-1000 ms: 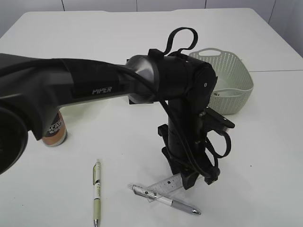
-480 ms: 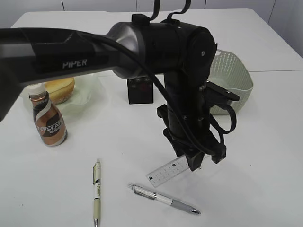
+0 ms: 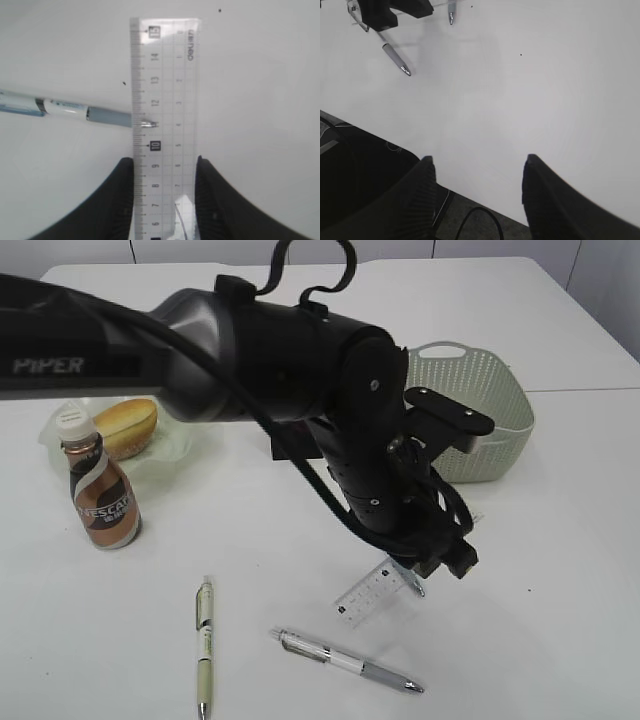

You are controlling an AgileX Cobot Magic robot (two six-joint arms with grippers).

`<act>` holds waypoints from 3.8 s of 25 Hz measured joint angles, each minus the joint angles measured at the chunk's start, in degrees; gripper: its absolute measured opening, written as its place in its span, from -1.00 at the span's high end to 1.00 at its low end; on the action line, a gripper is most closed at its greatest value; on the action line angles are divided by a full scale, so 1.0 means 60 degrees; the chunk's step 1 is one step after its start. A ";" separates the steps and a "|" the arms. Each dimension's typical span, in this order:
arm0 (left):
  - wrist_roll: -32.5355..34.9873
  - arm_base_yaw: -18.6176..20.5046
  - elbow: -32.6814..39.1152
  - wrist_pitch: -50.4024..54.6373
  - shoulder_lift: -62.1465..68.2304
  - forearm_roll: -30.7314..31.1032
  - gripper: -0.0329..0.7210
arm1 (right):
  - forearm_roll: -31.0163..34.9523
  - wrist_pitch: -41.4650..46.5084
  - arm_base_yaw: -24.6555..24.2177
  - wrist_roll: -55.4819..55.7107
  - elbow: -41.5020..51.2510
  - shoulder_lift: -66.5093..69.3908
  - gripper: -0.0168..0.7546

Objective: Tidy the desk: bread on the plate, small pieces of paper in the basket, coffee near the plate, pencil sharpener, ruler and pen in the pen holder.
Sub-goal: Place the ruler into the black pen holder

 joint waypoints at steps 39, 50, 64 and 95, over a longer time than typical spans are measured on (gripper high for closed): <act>0.0000 0.2933 0.1720 -1.2556 -0.0618 0.0279 0.20 | -0.0561 -0.0016 0.0000 0.0000 0.0000 0.0000 -0.09; -0.0004 0.3564 0.0900 -1.2716 0.0526 0.0185 0.20 | -0.0601 -0.0016 0.0000 0.0000 0.0000 0.0000 -0.09; -0.0353 0.3951 0.0799 -1.2901 0.1402 0.0044 0.20 | -0.0708 -0.0016 0.0000 0.0000 0.0000 0.0000 -0.09; -0.0388 0.4000 -0.0019 -1.2444 0.2019 0.0044 0.16 | -0.0872 -0.0107 0.0000 0.0000 0.0000 0.0000 -0.09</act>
